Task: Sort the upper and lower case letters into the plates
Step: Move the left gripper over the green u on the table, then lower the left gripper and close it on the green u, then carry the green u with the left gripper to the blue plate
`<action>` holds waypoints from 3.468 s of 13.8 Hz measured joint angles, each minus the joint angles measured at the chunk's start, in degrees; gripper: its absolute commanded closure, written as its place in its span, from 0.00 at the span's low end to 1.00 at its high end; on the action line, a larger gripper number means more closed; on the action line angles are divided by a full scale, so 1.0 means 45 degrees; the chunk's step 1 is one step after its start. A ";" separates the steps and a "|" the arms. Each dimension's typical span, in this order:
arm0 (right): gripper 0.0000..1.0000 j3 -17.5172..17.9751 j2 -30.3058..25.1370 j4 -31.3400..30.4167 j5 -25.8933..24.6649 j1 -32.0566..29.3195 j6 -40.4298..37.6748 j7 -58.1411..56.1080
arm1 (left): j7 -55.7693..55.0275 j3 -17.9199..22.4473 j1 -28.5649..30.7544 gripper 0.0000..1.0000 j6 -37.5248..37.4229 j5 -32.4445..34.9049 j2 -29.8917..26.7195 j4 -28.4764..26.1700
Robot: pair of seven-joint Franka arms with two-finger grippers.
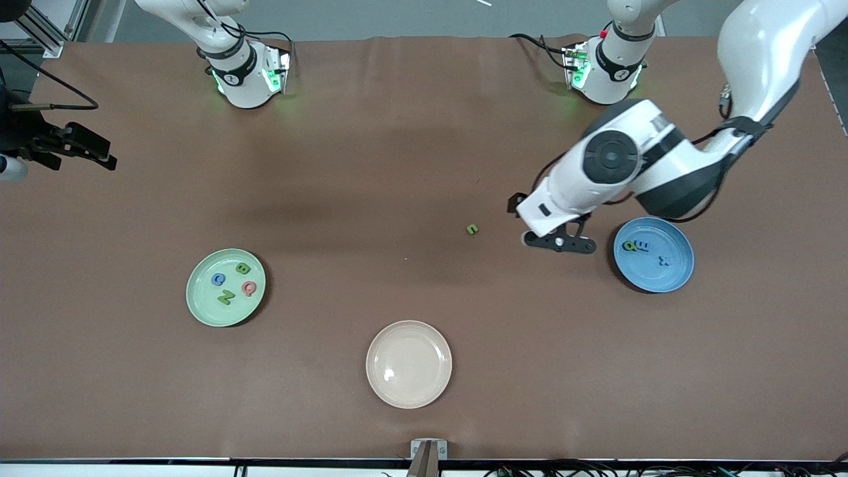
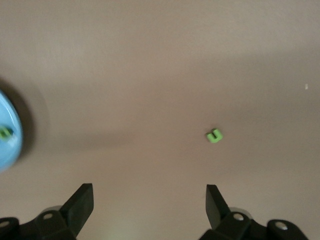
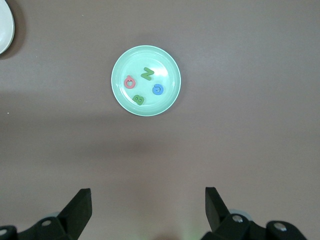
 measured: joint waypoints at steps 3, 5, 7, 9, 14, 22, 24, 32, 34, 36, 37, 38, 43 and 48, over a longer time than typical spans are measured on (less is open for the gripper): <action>0.00 -0.0006 0.0000 -0.0003 0.0002 -0.0001 -0.0001 -0.0001 | -0.3545 0.1422 -0.1804 0.05 0.1270 0.0000 0.0038 0.0015; 0.00 -0.0004 0.0000 -0.0006 0.0004 0.0000 0.0000 -0.0005 | -0.5195 0.2420 -0.2760 0.05 0.2646 0.0000 0.0079 -0.0051; 0.00 -0.0008 0.0000 -0.0010 0.0005 -0.0001 0.0001 -0.0005 | -0.6256 0.3738 -0.3854 0.05 0.3852 0.0001 0.0125 -0.0255; 0.00 -0.0014 0.0000 -0.0013 0.0006 -0.0002 0.0003 -0.0006 | -0.7006 0.5394 -0.5294 0.07 0.4980 0.0001 0.0213 -0.0383; 0.00 -0.0018 0.0000 -0.0013 -0.0017 -0.0002 0.0018 -0.0006 | -0.7834 0.6855 -0.6900 0.09 0.5444 0.0001 0.0406 -0.0627; 0.00 -0.0017 0.0000 -0.0014 -0.0135 -0.0002 0.0069 -0.0010 | -0.7871 0.7009 -0.6584 0.16 0.6291 0.0001 0.0405 -0.1490; 0.00 -0.0014 0.0000 -0.0014 -0.0123 -0.0002 0.0063 -0.0010 | -0.7894 0.7109 -0.6609 0.18 0.6438 0.0001 0.0408 -0.1544; 0.00 0.0002 0.0000 -0.0014 0.0001 -0.0002 0.0052 -0.0010 | -0.8439 0.7209 -0.6647 0.25 0.6780 0.0001 0.0529 -0.1587; 0.00 0.0002 0.0000 -0.0014 0.0008 -0.0002 0.0051 -0.0010 | -0.8441 0.7209 -0.6654 0.27 0.6783 0.0001 0.0561 -0.1587; 0.00 0.0003 0.0000 -0.0014 0.0011 -0.0002 0.0052 -0.0010 | -0.8443 0.7210 -0.6654 0.32 0.6785 0.0001 0.0586 -0.1587; 0.00 0.0003 0.0000 -0.0014 0.0011 -0.0002 0.0052 -0.0010 | -0.8444 0.7210 -0.6654 0.34 0.6787 0.0001 0.0593 -0.1587; 0.00 0.0003 0.0000 -0.0014 0.0011 -0.0002 0.0051 -0.0010 | -0.8445 0.7211 -0.6654 0.37 0.6788 0.0001 0.0596 -0.1587; 0.00 0.0004 0.0000 -0.0015 0.0012 -0.0001 0.0041 -0.0010 | -0.8453 0.7206 -0.6658 0.50 0.6846 0.0001 0.0614 -0.1580; 0.00 0.0004 -0.0001 -0.0015 0.0013 -0.0001 0.0047 -0.0010 | -0.8456 0.7205 -0.6761 0.58 0.6891 0.0001 0.0615 -0.1571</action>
